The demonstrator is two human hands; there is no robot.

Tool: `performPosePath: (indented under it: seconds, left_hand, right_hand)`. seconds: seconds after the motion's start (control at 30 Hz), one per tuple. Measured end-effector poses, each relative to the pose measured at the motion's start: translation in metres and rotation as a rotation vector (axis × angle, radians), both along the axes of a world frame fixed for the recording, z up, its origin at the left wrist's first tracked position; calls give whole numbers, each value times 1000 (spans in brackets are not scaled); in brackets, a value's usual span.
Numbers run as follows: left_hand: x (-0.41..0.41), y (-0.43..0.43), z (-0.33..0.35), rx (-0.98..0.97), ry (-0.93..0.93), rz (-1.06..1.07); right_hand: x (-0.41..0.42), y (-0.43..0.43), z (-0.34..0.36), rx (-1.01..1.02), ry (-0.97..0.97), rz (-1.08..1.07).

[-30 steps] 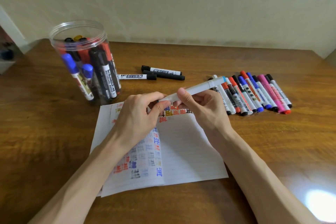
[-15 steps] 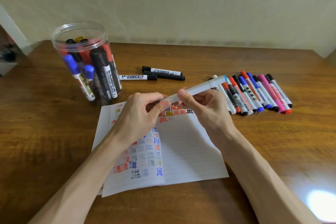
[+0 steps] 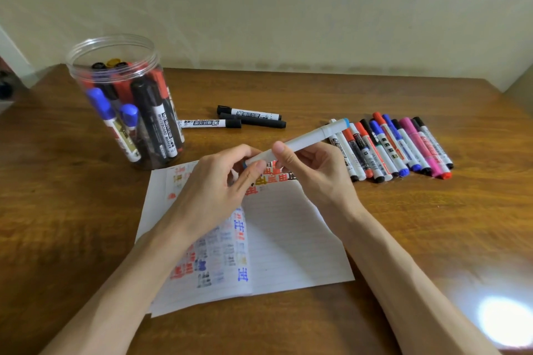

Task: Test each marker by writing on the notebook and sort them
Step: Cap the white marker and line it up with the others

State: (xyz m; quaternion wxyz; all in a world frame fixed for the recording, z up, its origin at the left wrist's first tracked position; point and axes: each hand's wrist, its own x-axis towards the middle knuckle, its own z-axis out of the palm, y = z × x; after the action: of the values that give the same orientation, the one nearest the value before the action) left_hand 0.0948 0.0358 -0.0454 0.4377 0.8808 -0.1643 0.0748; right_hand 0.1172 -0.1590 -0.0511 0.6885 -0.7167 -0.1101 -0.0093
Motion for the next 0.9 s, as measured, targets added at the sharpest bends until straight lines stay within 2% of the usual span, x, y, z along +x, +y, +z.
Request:
performPosePath:
  seconds: [0.43,0.6,0.8,0.9]
  left_hand:
    - [-5,-11,-1,-37,-82,-7]
    - [-2,-5,-5,35,-118,26]
    - [0,-2,-1,-52,-27,17]
    - [-4,-6,0,-25,-139,72]
  right_hand:
    - [-4,6,0,21,-46,-16]
    - [-4,6,0,-17,-24,-26]
    - [-3,8,2,-1,-4,-59]
    - [-5,10,3,16,2,-68]
